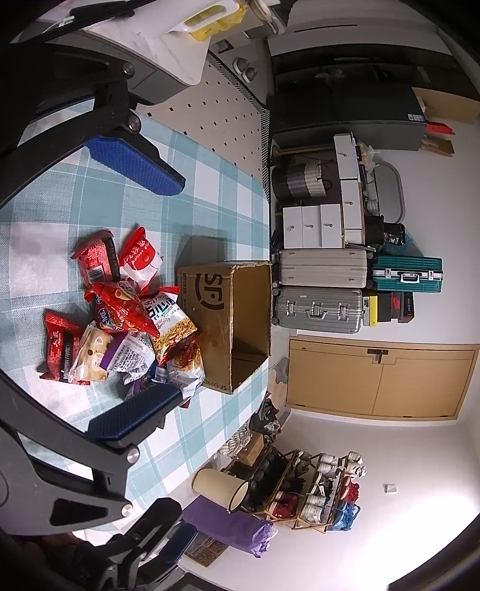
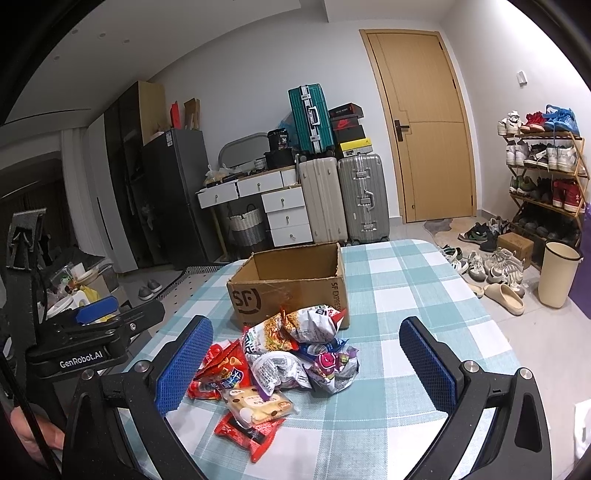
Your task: Organize snacks
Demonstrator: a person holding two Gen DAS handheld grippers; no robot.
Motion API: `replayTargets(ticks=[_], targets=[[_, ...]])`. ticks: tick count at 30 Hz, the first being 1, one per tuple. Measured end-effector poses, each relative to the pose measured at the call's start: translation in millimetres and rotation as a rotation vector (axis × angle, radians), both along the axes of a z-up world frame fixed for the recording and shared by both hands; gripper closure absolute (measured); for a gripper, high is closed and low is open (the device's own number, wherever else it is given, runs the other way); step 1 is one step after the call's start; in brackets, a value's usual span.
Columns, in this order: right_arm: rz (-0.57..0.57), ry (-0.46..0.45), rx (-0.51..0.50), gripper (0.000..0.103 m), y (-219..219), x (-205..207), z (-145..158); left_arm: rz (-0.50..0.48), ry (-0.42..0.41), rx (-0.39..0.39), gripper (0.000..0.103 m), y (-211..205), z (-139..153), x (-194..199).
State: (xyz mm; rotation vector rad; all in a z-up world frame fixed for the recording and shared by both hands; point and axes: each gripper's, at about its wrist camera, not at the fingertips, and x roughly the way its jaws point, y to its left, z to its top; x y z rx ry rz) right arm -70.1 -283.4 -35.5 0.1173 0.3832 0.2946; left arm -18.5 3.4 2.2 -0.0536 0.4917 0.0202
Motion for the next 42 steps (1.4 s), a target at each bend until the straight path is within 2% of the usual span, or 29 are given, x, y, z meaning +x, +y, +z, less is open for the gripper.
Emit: replayTargets(ticks=[24, 37, 42], targets=[[0.027, 0.008, 0.003, 0.0, 7.7, 10.0, -7.6, -0.013, 0.033, -0.032, 0.001, 15.9, -8.0, 12.0], [0.02, 0.045, 0.006, 0.0, 7.4, 26.0, -27.1, -0.01, 0.106, -0.048, 0.001, 47.2, -49.0, 42.7], [0.019, 0.065, 0.009, 0.0, 7.2, 35.2, -37.1, -0.038, 0.139, -0.071, 0.001, 56.0, -67.5, 52.7]])
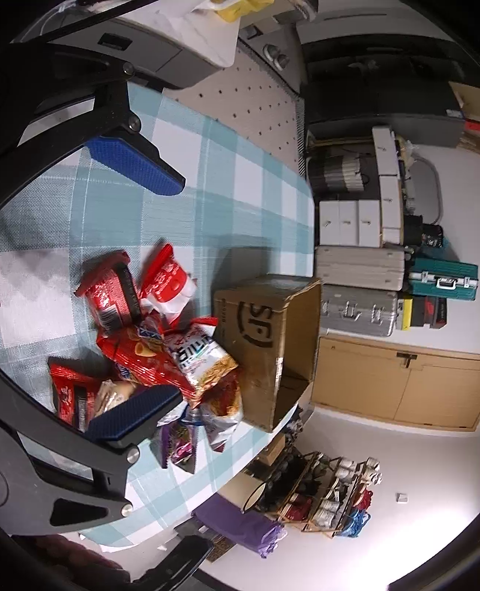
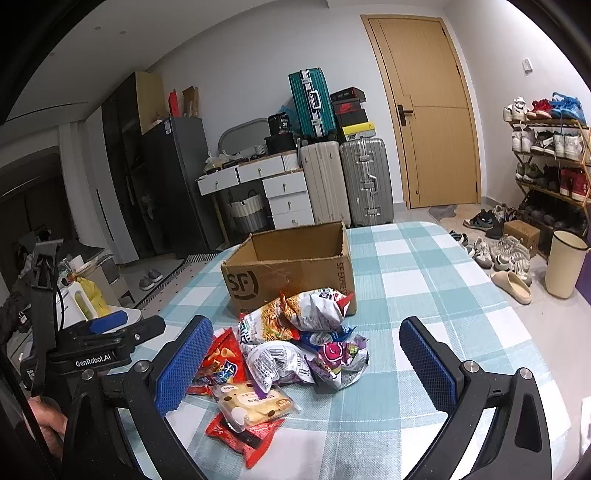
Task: Organize snacks
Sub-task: 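Lower the left tool onto the tall red chip bag and close it, then grasp the purple-pink snack bag with the right tool while the left tool holds the red bag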
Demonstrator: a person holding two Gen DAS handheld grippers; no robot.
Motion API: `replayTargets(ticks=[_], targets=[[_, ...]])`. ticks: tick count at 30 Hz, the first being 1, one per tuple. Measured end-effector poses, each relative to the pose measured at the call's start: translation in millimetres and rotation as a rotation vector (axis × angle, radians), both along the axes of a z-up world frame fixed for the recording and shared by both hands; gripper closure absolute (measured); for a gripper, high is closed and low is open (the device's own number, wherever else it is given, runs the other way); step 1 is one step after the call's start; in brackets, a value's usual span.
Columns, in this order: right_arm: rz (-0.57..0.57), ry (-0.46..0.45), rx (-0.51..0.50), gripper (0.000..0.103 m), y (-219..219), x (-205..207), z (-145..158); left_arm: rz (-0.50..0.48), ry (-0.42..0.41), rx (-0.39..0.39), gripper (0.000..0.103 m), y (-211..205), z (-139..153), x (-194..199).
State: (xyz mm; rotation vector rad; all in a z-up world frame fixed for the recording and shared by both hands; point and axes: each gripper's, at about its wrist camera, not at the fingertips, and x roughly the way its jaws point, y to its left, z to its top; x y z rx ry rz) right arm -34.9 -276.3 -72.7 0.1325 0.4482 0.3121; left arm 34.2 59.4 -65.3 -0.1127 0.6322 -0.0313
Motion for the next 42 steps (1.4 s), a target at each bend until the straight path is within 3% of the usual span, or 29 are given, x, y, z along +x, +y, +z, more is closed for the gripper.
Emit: replayTargets(ticks=[9, 22, 27, 34, 38, 42], targets=[[-0.008, 0.037, 0.009, 0.0, -2.2, 16.5, -15.9, -0.117, 0.023, 0.012, 0.001, -21.2, -20.9, 15.7], [-0.024, 0.076, 0.023, 0.0, -14.6, 31.7, -33.8, -0.154, 0.08, 0.01, 0.003, -40.7, -47.8, 49.8], [-0.02, 0.082, 0.035, 0.0, -19.4, 37.4, -40.1, -0.18, 0.115, -0.015, 0.02, -42.6, -59.4, 63.1], [-0.024, 0.101, 0.048, 0.0, -24.2, 43.5, -47.7, -0.258, 0.136, -0.057, 0.061, -47.3, -73.1, 75.9], [-0.013, 0.103, 0.054, 0.0, -24.1, 45.0, -49.7, -0.312, 0.137, -0.08, 0.072, -50.9, -79.1, 81.6], [-0.007, 0.109, 0.052, 0.0, -23.7, 46.8, -52.7, -0.347, 0.138, -0.097, 0.075, -53.7, -82.2, 85.9]])
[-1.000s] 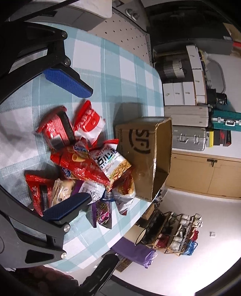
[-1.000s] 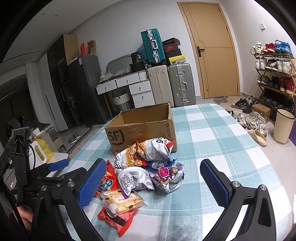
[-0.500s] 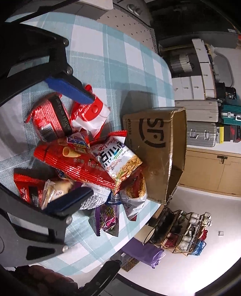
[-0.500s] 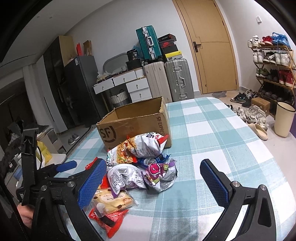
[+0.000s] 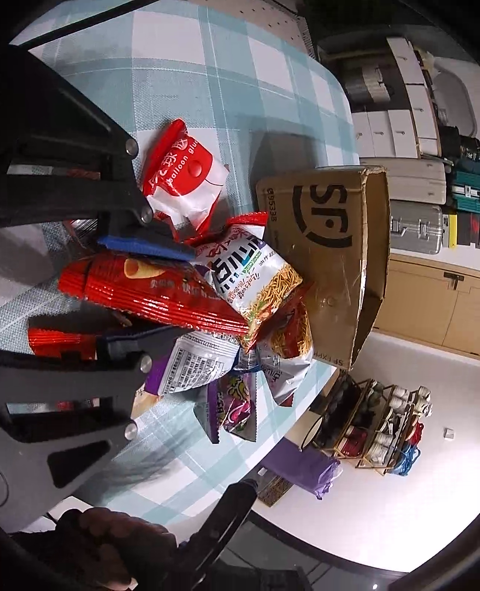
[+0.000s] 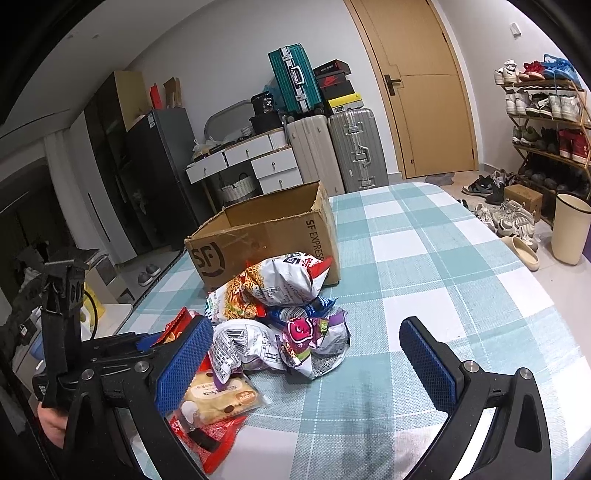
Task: Organize snacks
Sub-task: 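Grasp the purple-pink snack bag with the right tool while the left tool holds the red bag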
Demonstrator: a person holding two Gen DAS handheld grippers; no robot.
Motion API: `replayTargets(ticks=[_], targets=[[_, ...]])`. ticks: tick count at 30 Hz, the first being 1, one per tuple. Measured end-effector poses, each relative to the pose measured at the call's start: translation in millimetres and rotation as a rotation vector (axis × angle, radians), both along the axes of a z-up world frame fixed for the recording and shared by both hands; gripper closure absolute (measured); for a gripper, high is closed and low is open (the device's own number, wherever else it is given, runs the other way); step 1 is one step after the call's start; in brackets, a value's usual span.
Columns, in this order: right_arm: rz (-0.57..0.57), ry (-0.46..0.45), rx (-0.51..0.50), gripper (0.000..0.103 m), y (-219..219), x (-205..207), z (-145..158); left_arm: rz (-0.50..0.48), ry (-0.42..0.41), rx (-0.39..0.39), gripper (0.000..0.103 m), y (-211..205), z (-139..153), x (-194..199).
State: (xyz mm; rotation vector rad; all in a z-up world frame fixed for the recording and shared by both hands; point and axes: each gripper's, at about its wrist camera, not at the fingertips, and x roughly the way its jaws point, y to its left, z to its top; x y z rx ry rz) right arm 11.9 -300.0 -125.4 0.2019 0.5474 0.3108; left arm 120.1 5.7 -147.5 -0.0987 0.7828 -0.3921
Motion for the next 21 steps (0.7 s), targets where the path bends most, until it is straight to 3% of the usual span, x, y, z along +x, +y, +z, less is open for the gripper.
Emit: replayTargets(ticks=[21], targets=[[0.018, 0.06, 0.001, 0.0, -2.8, 18.6, -9.4, 0.022, -0.008, -0.063, 0.076, 22.5, 18.6, -13.2]])
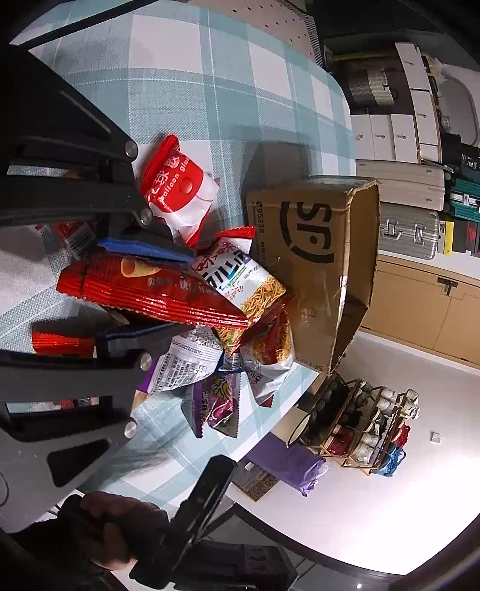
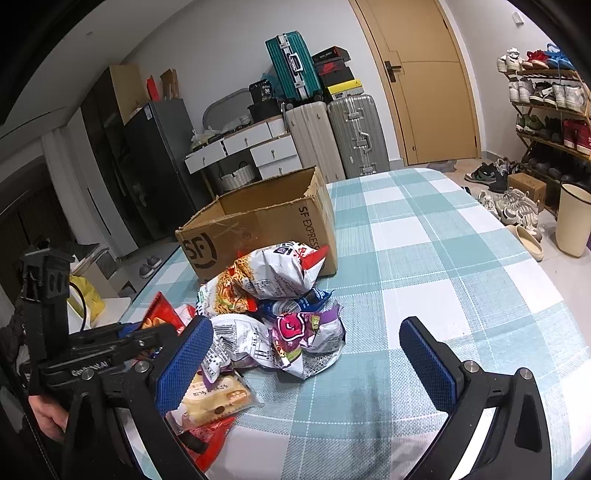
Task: Organize snacks
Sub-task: 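Grasp the purple-pink snack bag with the right tool while the left tool holds the red bag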
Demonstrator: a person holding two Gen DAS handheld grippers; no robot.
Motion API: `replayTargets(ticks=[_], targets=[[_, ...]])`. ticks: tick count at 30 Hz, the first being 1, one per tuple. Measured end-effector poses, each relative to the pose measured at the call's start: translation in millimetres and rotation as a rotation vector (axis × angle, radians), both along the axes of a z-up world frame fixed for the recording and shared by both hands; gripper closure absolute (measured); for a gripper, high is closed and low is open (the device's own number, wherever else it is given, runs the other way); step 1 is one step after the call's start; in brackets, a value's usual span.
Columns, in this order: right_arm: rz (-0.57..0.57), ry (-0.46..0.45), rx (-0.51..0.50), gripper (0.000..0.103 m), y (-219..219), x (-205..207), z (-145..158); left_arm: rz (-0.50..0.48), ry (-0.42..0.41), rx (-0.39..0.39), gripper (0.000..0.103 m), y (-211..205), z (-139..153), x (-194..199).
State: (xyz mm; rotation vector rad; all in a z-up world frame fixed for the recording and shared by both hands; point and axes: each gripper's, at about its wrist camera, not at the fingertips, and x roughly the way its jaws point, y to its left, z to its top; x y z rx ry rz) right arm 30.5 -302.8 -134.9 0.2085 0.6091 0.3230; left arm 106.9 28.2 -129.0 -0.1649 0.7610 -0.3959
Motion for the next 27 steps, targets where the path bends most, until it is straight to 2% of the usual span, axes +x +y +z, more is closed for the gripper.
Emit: replayTargets(ticks=[14, 27], targets=[[0.016, 0.092, 0.014, 0.0, 1.6, 31.1, -18.0, 0.013, -0.009, -0.036, 0.077, 14.2, 11.2, -2.5], [0.031, 0.186, 0.008, 0.0, 9.7, 58.7, -36.5, 0.017, 0.0, -0.064, 0.077, 22.5, 9.4, -0.9]])
